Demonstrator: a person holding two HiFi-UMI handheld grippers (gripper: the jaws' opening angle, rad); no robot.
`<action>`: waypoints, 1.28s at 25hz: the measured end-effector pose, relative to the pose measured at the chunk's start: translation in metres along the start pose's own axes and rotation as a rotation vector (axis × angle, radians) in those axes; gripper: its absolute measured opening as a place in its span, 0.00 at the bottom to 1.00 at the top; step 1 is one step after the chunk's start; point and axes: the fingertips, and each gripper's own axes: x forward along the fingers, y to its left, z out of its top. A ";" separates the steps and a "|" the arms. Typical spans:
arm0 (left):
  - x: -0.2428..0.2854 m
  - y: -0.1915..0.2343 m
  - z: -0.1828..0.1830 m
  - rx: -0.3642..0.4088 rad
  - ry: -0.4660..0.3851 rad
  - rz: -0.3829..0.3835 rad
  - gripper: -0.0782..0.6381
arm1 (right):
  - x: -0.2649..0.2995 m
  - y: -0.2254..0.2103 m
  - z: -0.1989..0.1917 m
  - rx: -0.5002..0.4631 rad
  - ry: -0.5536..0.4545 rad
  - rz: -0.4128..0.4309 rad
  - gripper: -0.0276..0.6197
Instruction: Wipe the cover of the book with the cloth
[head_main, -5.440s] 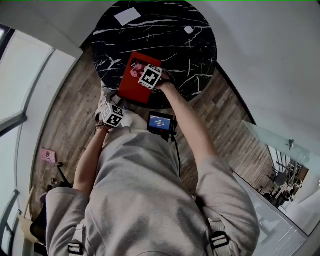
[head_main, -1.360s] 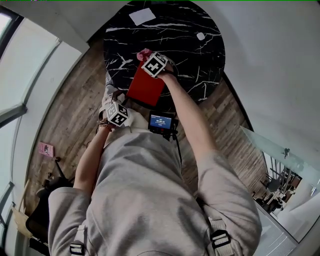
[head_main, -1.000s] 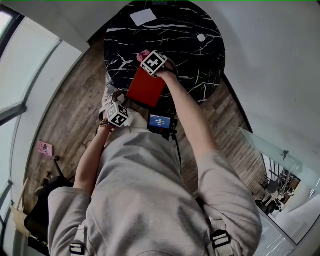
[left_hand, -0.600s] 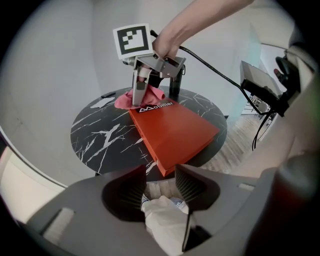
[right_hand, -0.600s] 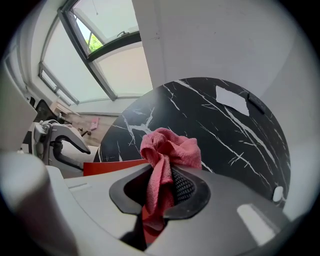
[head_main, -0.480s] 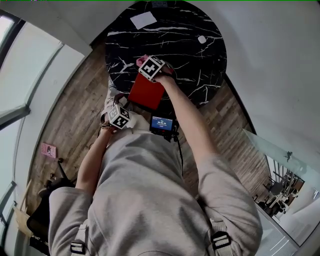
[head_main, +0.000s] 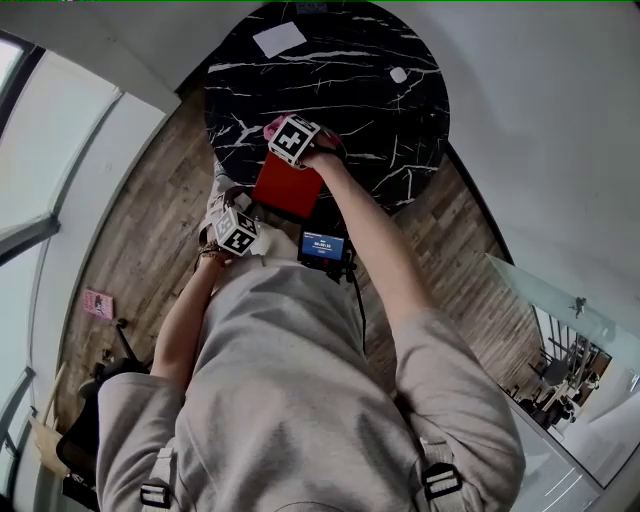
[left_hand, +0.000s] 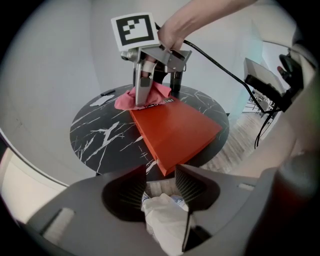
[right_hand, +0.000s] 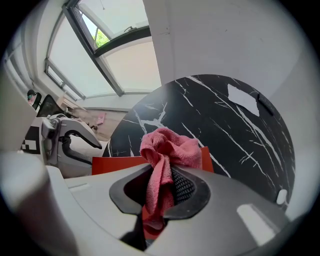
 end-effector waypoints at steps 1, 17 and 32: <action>0.001 0.000 0.000 0.000 0.003 0.001 0.36 | 0.000 0.003 -0.001 -0.003 0.003 0.004 0.16; 0.000 0.001 0.000 -0.029 0.007 0.022 0.36 | 0.001 0.045 -0.014 -0.024 0.001 0.059 0.16; 0.002 -0.004 0.000 -0.039 -0.006 0.039 0.32 | 0.005 0.089 -0.024 -0.032 -0.001 0.121 0.16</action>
